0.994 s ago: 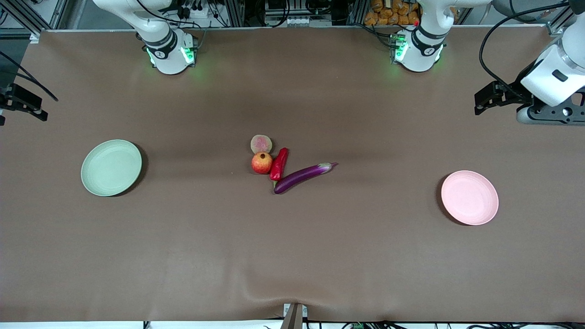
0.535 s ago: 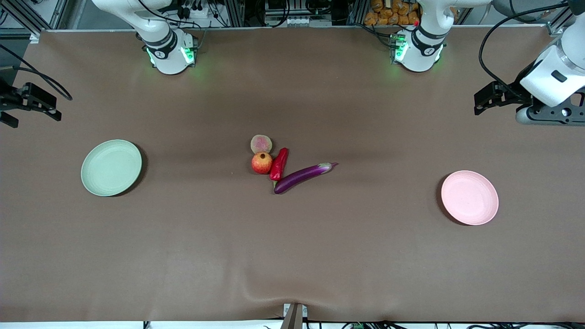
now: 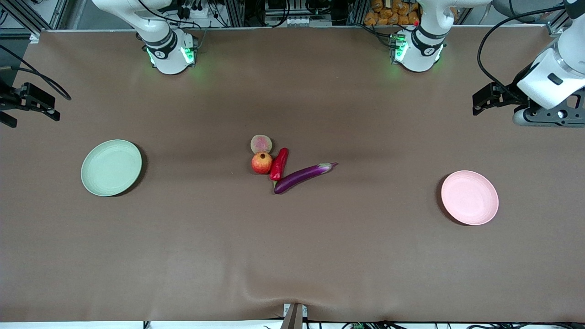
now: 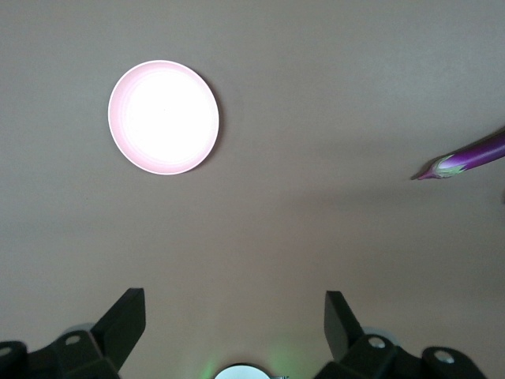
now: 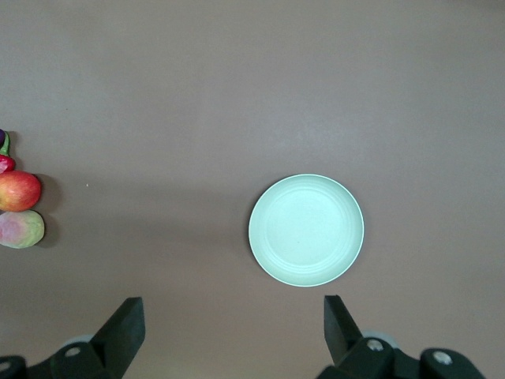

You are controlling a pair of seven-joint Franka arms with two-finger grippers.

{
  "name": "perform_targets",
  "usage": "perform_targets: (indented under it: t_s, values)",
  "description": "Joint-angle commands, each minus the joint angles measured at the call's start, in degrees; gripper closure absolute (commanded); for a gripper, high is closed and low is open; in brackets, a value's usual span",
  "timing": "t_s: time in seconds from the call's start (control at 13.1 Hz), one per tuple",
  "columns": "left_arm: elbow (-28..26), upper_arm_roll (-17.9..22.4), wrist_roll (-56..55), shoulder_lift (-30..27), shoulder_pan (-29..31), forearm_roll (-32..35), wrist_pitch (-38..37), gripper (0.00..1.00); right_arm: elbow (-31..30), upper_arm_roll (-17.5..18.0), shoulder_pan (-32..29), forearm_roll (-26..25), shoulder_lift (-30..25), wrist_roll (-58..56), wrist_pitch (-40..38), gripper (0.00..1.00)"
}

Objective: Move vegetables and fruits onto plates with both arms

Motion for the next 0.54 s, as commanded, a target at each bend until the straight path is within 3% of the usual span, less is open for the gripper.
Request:
perform_targets:
  t_s: [0.0, 0.31, 0.46]
  values:
    - [-0.49, -0.33, -1.37, -1.28, -0.16, -0.93, -1.45, 0.00, 1.40, 0.04, -0.34, 0.16, 0.67, 0.32, -0.85, 0.00]
    - [2.76, -0.25, -9.90, 2.06, -0.08, -4.96, -1.72, 0.00, 1.40, 0.04, -0.60, 0.87, 0.67, 0.41, -0.67, 0.00]
    - [3.38, -0.24, -15.59, 3.98, -0.25, -10.13, -1.63, 0.00, 1.40, 0.04, -0.69, 0.95, 0.67, 0.50, -0.94, 0.00]
